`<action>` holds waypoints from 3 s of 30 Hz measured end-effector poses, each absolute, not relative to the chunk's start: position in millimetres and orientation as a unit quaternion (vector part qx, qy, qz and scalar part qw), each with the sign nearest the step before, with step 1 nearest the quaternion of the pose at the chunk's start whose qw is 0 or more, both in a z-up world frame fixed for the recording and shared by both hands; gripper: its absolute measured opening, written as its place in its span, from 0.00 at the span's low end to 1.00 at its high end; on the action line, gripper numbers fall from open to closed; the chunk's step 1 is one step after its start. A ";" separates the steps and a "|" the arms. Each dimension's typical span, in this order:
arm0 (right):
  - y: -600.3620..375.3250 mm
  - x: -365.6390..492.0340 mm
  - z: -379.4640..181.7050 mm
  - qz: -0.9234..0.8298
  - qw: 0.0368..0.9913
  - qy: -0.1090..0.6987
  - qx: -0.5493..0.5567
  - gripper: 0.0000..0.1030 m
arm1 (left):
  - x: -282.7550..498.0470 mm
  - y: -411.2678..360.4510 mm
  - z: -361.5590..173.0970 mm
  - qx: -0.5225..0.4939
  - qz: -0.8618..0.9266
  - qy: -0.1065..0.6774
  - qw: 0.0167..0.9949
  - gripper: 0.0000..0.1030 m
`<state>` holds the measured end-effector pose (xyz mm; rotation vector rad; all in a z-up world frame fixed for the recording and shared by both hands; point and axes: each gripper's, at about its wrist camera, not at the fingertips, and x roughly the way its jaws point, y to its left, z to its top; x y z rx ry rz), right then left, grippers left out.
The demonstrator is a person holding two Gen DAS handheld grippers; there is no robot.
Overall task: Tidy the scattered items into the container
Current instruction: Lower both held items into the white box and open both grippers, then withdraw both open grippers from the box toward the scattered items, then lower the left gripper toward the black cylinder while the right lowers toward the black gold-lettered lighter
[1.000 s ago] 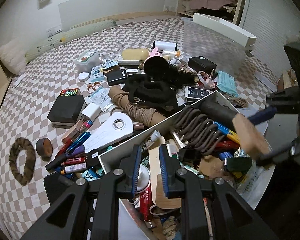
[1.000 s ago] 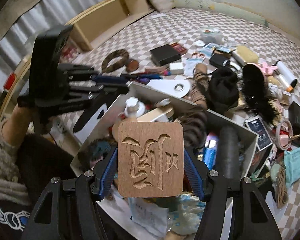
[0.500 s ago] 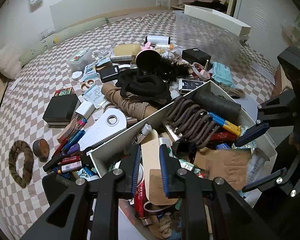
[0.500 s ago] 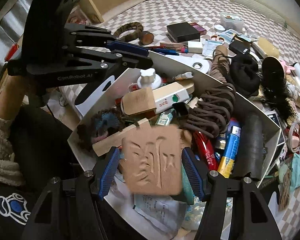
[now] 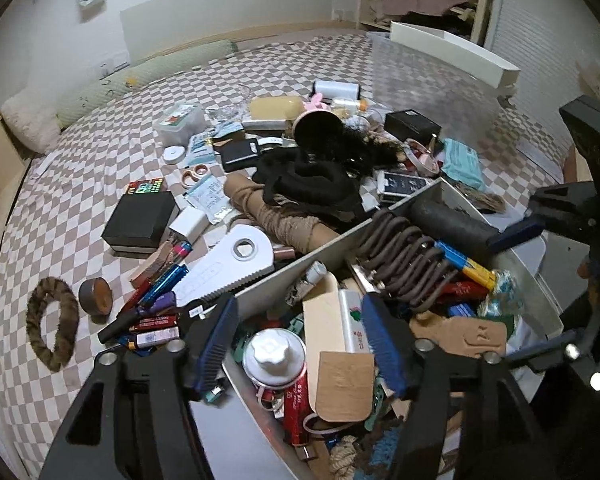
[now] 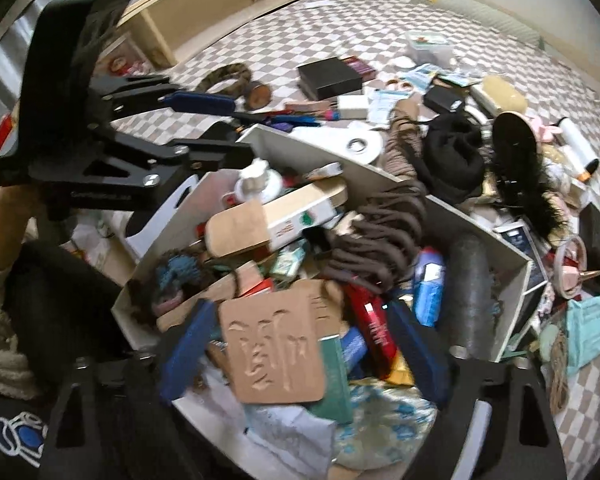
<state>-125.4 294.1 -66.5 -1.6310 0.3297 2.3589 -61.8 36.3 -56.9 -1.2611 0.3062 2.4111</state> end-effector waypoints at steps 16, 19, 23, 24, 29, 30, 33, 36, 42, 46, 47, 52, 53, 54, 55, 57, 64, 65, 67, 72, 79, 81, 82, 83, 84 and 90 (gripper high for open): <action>332.2 -115.0 -49.2 0.835 0.200 0.167 -0.485 1.00 | -70.6 24.7 -49.6 -0.406 0.895 0.119 0.141 0.94; 345.2 -107.2 -41.1 0.848 0.215 0.205 -0.439 1.00 | -73.7 18.8 -46.9 -0.402 0.899 0.108 0.133 0.95; 360.8 -96.5 -33.3 0.855 0.248 0.236 -0.388 1.00 | -77.6 7.5 -41.0 -0.387 0.910 0.098 0.112 0.96; 362.7 -96.3 -33.0 0.855 0.254 0.233 -0.388 1.00 | -79.8 2.8 -39.6 -0.384 0.912 0.095 0.104 0.96; 372.1 -93.1 -33.5 0.850 0.284 0.193 -0.400 1.00 | -91.9 -19.7 -39.8 -0.386 0.917 0.073 0.068 0.96; 374.2 -91.5 -34.0 0.848 0.290 0.186 -0.402 1.00 | -95.1 -25.1 -41.2 -0.388 0.917 0.069 0.060 0.96; 382.9 -84.7 -35.3 0.843 0.307 0.176 -0.405 1.00 | -103.7 -41.1 -47.3 -0.396 0.916 0.057 0.038 0.96; 391.7 -75.0 -34.4 0.839 0.327 0.174 -0.399 1.00 | -110.2 -56.2 -55.5 -0.405 0.913 0.051 0.015 0.96; 406.8 -62.0 -36.5 0.825 0.357 0.154 -0.409 1.00 | -123.5 -86.9 -84.1 -0.444 0.894 0.052 -0.036 0.96; 418.0 -55.0 -41.0 0.816 0.369 0.167 -0.413 1.00 | -130.0 -104.6 -108.3 -0.473 0.876 0.065 -0.073 0.96; 420.2 -53.2 -42.0 0.814 0.372 0.168 -0.415 1.00 | -131.4 -108.5 -115.0 -0.482 0.870 0.067 -0.079 0.96; 431.2 -46.4 -46.8 0.802 0.389 0.172 -0.419 1.00 | -135.7 -121.7 -142.6 -0.515 0.847 0.079 -0.105 0.96; 434.5 -43.7 -47.5 0.800 0.395 0.176 -0.416 1.00 | -136.4 -123.6 -148.0 -0.521 0.842 0.081 -0.111 0.96; 437.7 -40.9 -48.0 0.797 0.401 0.181 -0.413 1.00 | -137.6 -125.3 -153.9 -0.529 0.837 0.081 -0.115 0.96; 440.7 -38.1 -48.4 0.795 0.406 0.188 -0.409 1.00 | -139.0 -126.4 -157.9 -0.536 0.833 0.079 -0.115 0.96; 446.9 -33.2 -49.0 0.792 0.415 0.206 -0.398 1.00 | -141.2 -128.7 -168.4 -0.551 0.823 0.075 -0.117 0.96; 462.9 -20.6 -55.3 0.772 0.431 0.254 -0.393 1.00 | -144.6 -133.6 -186.7 -0.582 0.797 0.086 -0.133 0.96; 464.5 -19.6 -57.1 0.768 0.428 0.266 -0.395 1.00 | -144.6 -134.9 -188.6 -0.585 0.795 0.087 -0.136 0.96; 466.2 -20.1 -60.1 0.763 0.423 0.279 -0.401 1.00 | -144.5 -137.3 -192.4 -0.592 0.789 0.086 -0.140 0.96; 465.8 -25.8 -64.1 0.757 0.422 0.267 -0.422 1.00 | -147.7 -140.9 -201.3 -0.607 0.779 0.069 -0.140 0.96; 470.2 -22.0 -67.0 0.745 0.425 0.285 -0.428 1.00 | -154.6 -141.7 -210.3 -0.617 0.770 0.069 -0.148 0.96; 470.0 -23.3 -67.1 0.745 0.427 0.272 -0.434 1.00 | -156.8 -142.3 -212.6 -0.625 0.766 0.052 -0.144 0.96; 469.5 -24.3 -67.3 0.745 0.429 0.263 -0.438 1.00 | -157.4 -141.6 -214.3 -0.628 0.763 0.048 -0.143 0.96; 468.8 -25.9 -67.8 0.744 0.432 0.252 -0.444 1.00 | -158.1 -139.7 -216.3 -0.632 0.760 0.051 -0.142 0.96; 468.3 -27.0 -68.3 0.743 0.433 0.243 -0.448 1.00 | -158.6 -136.4 -218.5 -0.635 0.757 0.059 -0.141 0.96; 467.7 -30.6 -72.5 0.720 0.467 0.200 -0.472 1.00 | -159.3 -129.5 -221.5 -0.635 0.755 0.073 -0.147 0.96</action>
